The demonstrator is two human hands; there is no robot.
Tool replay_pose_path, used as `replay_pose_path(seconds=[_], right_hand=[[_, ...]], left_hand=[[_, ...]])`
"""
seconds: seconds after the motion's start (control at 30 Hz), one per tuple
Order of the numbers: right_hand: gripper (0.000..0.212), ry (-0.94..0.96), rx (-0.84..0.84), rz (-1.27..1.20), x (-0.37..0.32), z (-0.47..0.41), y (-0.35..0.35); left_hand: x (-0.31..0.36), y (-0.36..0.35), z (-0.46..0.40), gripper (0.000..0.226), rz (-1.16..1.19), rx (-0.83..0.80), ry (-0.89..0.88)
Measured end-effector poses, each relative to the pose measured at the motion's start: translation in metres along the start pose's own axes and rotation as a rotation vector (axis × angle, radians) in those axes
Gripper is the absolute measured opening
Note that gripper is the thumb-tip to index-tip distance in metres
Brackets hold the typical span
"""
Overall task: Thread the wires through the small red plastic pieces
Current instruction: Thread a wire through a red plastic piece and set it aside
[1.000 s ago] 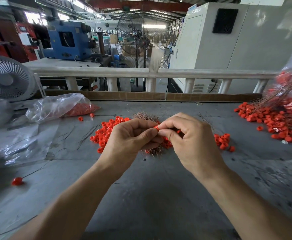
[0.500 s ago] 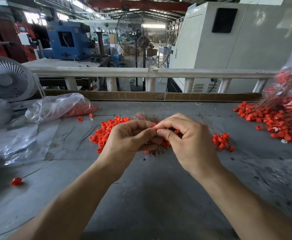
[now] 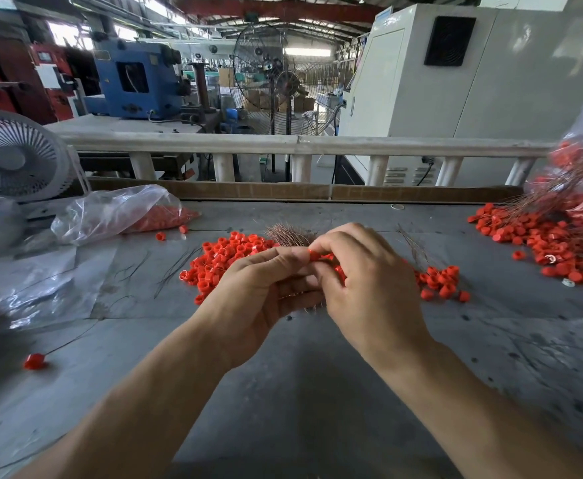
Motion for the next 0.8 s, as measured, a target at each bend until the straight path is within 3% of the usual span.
replay_pose_path(seconds=[0.27, 0.8], right_hand=[[0.006, 0.000, 0.043, 0.004, 0.0044, -0.0005, -0.0002], [0.008, 0.065, 0.081, -0.055, 0.0077, -0.0006, -0.0015]], left_hand=[[-0.0007, 0.0001, -0.0009, 0.018, -0.070, -0.004, -0.016], [0.0007, -0.0008, 0.0013, 0.026, -0.124, -0.004, -0.062]])
Point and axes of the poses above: each hand's wrist, its own z-axis away from the middle knuckle, its own y-axis out of the back of the hand, x = y × z, the point moved 2 cm from there along -z, towards the middle knuckle, and after that the axes turned 6 degrees about x, right-handed, at the moved point
